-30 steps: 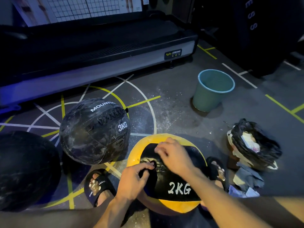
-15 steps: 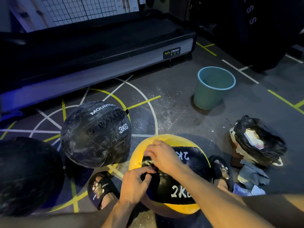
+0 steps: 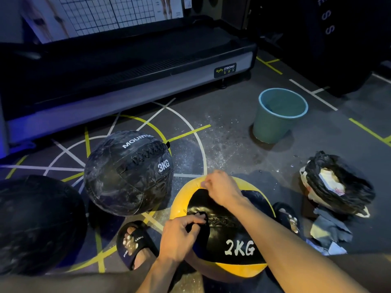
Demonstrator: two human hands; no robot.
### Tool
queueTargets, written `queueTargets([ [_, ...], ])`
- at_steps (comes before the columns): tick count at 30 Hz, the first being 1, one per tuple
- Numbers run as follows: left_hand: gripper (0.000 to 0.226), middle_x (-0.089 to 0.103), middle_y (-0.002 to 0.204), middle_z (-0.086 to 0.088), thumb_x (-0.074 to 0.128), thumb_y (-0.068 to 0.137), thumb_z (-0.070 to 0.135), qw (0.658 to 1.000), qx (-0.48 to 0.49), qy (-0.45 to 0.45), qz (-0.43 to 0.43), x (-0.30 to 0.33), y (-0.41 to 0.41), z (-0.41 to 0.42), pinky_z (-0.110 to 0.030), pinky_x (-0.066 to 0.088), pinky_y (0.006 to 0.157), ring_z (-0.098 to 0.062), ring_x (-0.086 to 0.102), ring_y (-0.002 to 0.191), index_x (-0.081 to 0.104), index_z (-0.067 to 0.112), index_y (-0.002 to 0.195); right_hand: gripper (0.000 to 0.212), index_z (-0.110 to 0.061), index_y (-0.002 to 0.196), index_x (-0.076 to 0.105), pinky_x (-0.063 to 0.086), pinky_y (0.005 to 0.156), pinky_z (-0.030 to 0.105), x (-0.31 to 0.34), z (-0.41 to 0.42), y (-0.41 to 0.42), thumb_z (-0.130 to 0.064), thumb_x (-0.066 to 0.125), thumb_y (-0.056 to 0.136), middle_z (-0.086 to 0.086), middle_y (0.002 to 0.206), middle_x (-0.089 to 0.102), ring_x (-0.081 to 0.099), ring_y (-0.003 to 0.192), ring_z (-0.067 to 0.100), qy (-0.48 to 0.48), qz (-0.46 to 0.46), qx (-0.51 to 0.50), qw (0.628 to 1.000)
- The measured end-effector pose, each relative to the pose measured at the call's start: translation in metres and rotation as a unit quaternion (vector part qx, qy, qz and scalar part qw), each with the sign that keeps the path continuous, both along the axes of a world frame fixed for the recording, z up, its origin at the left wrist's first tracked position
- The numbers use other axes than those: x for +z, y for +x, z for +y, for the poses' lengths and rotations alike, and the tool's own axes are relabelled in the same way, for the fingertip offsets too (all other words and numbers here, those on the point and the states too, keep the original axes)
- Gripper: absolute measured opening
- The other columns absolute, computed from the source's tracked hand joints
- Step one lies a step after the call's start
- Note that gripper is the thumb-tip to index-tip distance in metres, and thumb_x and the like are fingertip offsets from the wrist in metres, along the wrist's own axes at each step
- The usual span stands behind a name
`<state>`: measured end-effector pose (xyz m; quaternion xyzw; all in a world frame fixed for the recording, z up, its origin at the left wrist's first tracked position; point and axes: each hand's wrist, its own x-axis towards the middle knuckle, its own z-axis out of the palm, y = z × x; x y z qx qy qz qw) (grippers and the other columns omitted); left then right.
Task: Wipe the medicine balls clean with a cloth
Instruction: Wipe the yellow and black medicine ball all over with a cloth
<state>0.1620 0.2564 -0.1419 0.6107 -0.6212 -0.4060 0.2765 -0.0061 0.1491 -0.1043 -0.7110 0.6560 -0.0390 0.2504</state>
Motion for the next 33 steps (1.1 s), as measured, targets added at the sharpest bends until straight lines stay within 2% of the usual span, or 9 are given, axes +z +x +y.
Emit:
queueTargets([
  [2,0.038,0.070,0.100,0.038,0.065,0.087,0.003,1.000,0.003,-0.005,-0.001,0.000,-0.001,0.000,-0.004,0.041,0.097,0.020,0.060,0.108,0.081,0.038,0.088,0.023,-0.013,0.101,0.075,0.054,0.089,0.040,-0.003,0.002,-0.004,-0.027,0.056,0.104,0.008,0.111,0.068,0.067,0.102,0.027,-0.025,0.011,-0.043,0.999],
  [8,0.044,0.066,0.090,0.046,0.068,0.087,0.010,0.999,0.006,-0.016,-0.049,0.001,0.002,-0.003,0.000,0.039,0.083,0.022,0.061,0.097,0.072,0.053,0.075,0.030,-0.029,0.122,0.070,0.050,0.096,0.040,-0.005,0.038,0.007,-0.024,0.044,0.107,-0.004,0.119,0.057,0.052,0.115,0.017,-0.031,-0.036,0.122,0.991],
  [11,0.038,0.070,0.095,0.039,0.068,0.088,0.007,1.000,0.013,-0.011,-0.023,-0.001,0.002,-0.002,-0.001,0.042,0.088,0.019,0.062,0.104,0.079,0.042,0.080,0.029,-0.032,0.117,0.072,0.049,0.098,0.034,-0.010,0.037,-0.046,-0.024,0.046,0.105,-0.008,0.114,0.059,0.058,0.107,0.013,-0.051,-0.023,0.017,0.998],
  [15,0.036,0.071,0.097,0.037,0.068,0.089,0.004,1.000,0.005,-0.003,-0.010,-0.001,0.000,-0.001,0.000,0.040,0.091,0.019,0.061,0.107,0.082,0.036,0.084,0.027,-0.021,0.083,0.070,0.047,0.076,0.032,-0.023,0.050,-0.135,-0.032,0.056,0.103,-0.001,0.088,0.069,0.067,0.087,0.022,-0.018,0.007,-0.177,0.984],
  [17,0.037,0.071,0.098,0.036,0.067,0.090,0.003,1.000,0.001,-0.001,-0.005,0.000,-0.001,0.001,0.000,0.039,0.093,0.020,0.060,0.108,0.082,0.036,0.084,0.027,-0.019,0.086,0.073,0.048,0.075,0.031,-0.024,0.054,-0.140,-0.035,0.057,0.102,0.000,0.088,0.072,0.067,0.085,0.021,-0.007,0.006,-0.216,0.976],
  [21,0.039,0.071,0.097,0.037,0.067,0.089,0.002,1.000,0.008,0.002,-0.012,0.001,0.001,-0.001,0.000,0.040,0.089,0.020,0.060,0.106,0.081,0.037,0.081,0.025,-0.022,0.095,0.076,0.043,0.078,0.029,-0.015,0.043,-0.070,-0.034,0.056,0.103,-0.003,0.093,0.067,0.056,0.081,0.013,-0.074,-0.037,-0.139,0.987],
  [26,0.041,0.070,0.091,0.039,0.070,0.088,0.006,0.998,0.042,-0.005,-0.036,0.001,0.006,0.000,-0.005,0.046,0.083,0.018,0.064,0.097,0.078,0.044,0.074,0.030,-0.028,0.120,0.071,0.049,0.095,0.033,-0.015,0.046,-0.015,-0.022,0.045,0.106,-0.005,0.117,0.060,0.057,0.107,0.016,-0.080,-0.064,0.035,0.994],
  [29,0.041,0.071,0.093,0.037,0.070,0.087,0.005,0.997,0.063,-0.012,-0.030,-0.002,0.008,-0.001,-0.008,0.049,0.088,0.017,0.065,0.098,0.079,0.044,0.076,0.026,-0.025,0.115,0.074,0.048,0.095,0.028,-0.018,0.046,-0.052,-0.023,0.049,0.106,-0.007,0.113,0.066,0.060,0.106,0.012,-0.096,-0.062,-0.041,0.993],
  [33,0.037,0.072,0.094,0.036,0.070,0.087,0.004,0.998,0.054,-0.026,-0.034,-0.003,0.006,0.000,-0.010,0.049,0.094,0.018,0.064,0.101,0.081,0.038,0.079,0.019,-0.020,0.094,0.071,0.042,0.073,0.028,-0.025,0.051,-0.119,-0.030,0.057,0.103,-0.005,0.091,0.067,0.067,0.095,0.019,-0.055,-0.053,-0.223,0.972],
])
